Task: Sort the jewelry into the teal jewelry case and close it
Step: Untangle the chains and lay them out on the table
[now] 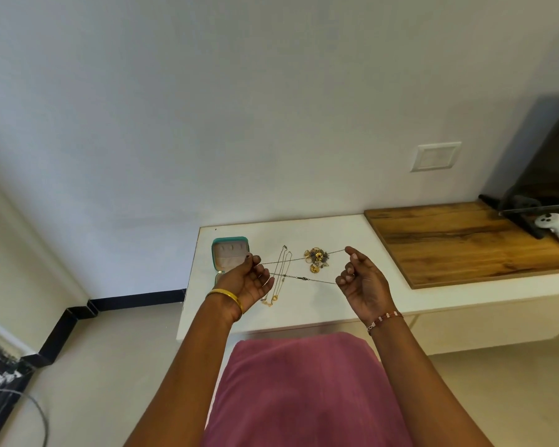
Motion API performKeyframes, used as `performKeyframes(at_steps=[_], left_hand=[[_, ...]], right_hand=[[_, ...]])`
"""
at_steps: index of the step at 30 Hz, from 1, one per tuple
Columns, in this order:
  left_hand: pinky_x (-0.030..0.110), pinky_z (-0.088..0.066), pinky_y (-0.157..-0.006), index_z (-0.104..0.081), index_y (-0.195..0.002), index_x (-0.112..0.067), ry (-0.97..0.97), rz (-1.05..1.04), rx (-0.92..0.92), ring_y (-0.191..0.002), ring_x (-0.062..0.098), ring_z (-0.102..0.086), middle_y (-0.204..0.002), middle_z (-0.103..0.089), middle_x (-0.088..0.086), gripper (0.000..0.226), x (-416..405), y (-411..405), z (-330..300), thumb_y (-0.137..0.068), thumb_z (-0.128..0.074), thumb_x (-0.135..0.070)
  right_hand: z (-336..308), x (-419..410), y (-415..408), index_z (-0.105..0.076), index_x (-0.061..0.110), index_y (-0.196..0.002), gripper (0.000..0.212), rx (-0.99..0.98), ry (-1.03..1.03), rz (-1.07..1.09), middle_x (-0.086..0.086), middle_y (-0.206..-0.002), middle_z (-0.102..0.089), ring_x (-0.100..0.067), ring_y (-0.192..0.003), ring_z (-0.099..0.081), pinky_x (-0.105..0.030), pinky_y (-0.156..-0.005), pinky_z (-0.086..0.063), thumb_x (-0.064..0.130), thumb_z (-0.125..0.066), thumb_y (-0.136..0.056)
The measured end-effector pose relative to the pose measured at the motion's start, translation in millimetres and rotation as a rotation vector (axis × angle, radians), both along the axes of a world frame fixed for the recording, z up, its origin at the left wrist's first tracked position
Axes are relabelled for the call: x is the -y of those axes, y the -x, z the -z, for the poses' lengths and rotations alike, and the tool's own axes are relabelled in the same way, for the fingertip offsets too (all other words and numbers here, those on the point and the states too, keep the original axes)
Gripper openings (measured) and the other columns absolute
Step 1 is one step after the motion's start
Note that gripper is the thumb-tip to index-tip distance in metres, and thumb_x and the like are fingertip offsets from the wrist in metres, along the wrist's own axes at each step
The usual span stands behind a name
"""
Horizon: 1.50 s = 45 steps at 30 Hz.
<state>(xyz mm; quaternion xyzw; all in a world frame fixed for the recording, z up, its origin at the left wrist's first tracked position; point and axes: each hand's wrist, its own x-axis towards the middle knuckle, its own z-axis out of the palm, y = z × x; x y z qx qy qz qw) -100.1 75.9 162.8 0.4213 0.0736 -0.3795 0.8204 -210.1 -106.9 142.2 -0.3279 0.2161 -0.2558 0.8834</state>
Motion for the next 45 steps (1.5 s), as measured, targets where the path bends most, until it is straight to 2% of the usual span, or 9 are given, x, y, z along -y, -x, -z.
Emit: performKeyframes(at_steps=[2,8,11,16,20,24,27,35,45], left_hand=[[0.026,-0.055,-0.058,-0.058,-0.081,-0.01,-0.021,-0.008,0.012,-0.052,0.012,-0.062,-0.052,-0.063,0.0,0.017,-3.4,-1.2,4.7,-0.091,-0.046,-0.015],[0.027,-0.05,-0.069,-0.063,-0.088,-0.012,-0.222,0.011,0.127,-0.072,0.014,-0.057,-0.06,-0.068,-0.002,0.016,-11.2,-3.9,30.4,-0.091,-0.048,-0.016],[0.02,-0.052,-0.059,-0.064,-0.09,-0.01,-0.303,0.005,0.165,-0.068,0.014,-0.054,-0.062,-0.071,-0.003,0.014,-12.5,-2.3,46.5,-0.09,-0.051,-0.015],[0.015,-0.053,-0.058,-0.06,-0.11,0.001,-0.446,0.068,0.287,-0.064,0.014,-0.055,-0.074,-0.069,0.002,0.026,-5.5,-2.4,67.5,-0.086,-0.054,-0.008],[0.013,-0.054,-0.057,-0.061,-0.109,0.003,-0.58,0.099,0.359,-0.068,0.014,-0.061,-0.08,-0.066,0.005,0.026,2.2,-6.7,83.6,-0.084,-0.057,-0.003],[0.014,-0.054,-0.055,-0.062,-0.104,0.004,-0.63,0.033,0.292,-0.067,0.016,-0.063,-0.078,-0.065,0.009,0.022,10.8,-12.0,101.0,-0.083,-0.057,0.002],[0.014,-0.054,-0.055,-0.064,-0.102,0.004,-0.706,-0.035,0.272,-0.069,0.018,-0.064,-0.083,-0.065,0.012,0.021,16.4,-14.8,119.3,-0.081,-0.059,0.003],[0.044,-0.053,-0.088,-0.068,-0.1,-0.002,-0.933,-0.171,0.347,-0.081,0.028,-0.063,-0.092,-0.069,0.014,0.02,39.2,-24.4,152.6,-0.08,-0.063,-0.004],[0.041,-0.052,-0.089,-0.07,-0.096,-0.007,-1.019,-0.247,0.304,-0.083,0.028,-0.066,-0.092,-0.071,0.013,0.02,54.4,-42.8,170.6,-0.076,-0.068,-0.008]], right_hand=[[2.1,1.6,-2.8,-0.062,0.008,-0.091,0.018,-0.031,-0.005,-0.009,0.002,-0.047,-0.051,-0.007,-0.038,-0.041,-0.016,-0.04,-0.036,0.004,-0.044,-0.093],[3.8,17.8,-23.6,-0.062,0.007,-0.086,0.018,-0.171,0.106,-0.069,0.001,-0.048,-0.053,-0.007,-0.038,-0.039,-0.015,-0.037,-0.031,0.004,-0.046,-0.092],[0.8,31.1,-36.8,-0.064,0.007,-0.084,0.018,-0.232,0.194,-0.098,-0.002,-0.054,-0.051,-0.008,-0.04,-0.039,-0.018,-0.039,-0.033,0.003,-0.048,-0.091],[1.6,48.6,-62.9,-0.065,0.007,-0.081,0.019,-0.352,0.4,-0.158,-0.007,-0.063,-0.049,-0.01,-0.045,-0.04,-0.019,-0.04,-0.037,0.001,-0.049,-0.09],[6.9,57.8,-87.7,-0.063,0.003,-0.079,0.018,-0.468,0.59,-0.21,-0.009,-0.062,-0.05,-0.014,-0.048,-0.038,-0.021,-0.042,-0.035,0.0,-0.05,-0.09],[20.4,64.2,-114.7,-0.062,-0.004,-0.089,0.014,-0.573,0.779,-0.264,-0.01,-0.057,-0.053,-0.008,-0.033,-0.046,-0.02,-0.039,-0.039,0.001,-0.05,-0.09],[32.3,69.7,-134.8,-0.061,0.003,-0.074,0.018,-0.618,0.853,-0.327,-0.004,-0.048,-0.058,-0.007,-0.03,-0.05,-0.018,-0.036,-0.044,0.0,-0.052,-0.089],[64.2,72.2,-193.6,-0.058,0.006,-0.07,0.017,-0.648,0.975,-0.36,-0.01,-0.061,-0.061,-0.005,-0.028,-0.046,-0.014,-0.032,-0.037,0.002,-0.056,-0.086],[109.8,71.1,-263.5,-0.064,-0.001,-0.08,0.005,-0.631,1.033,-0.413,0.0,-0.052,-0.059,-0.003,-0.027,-0.041,-0.015,-0.033,-0.039,0.001,-0.061,-0.083]])
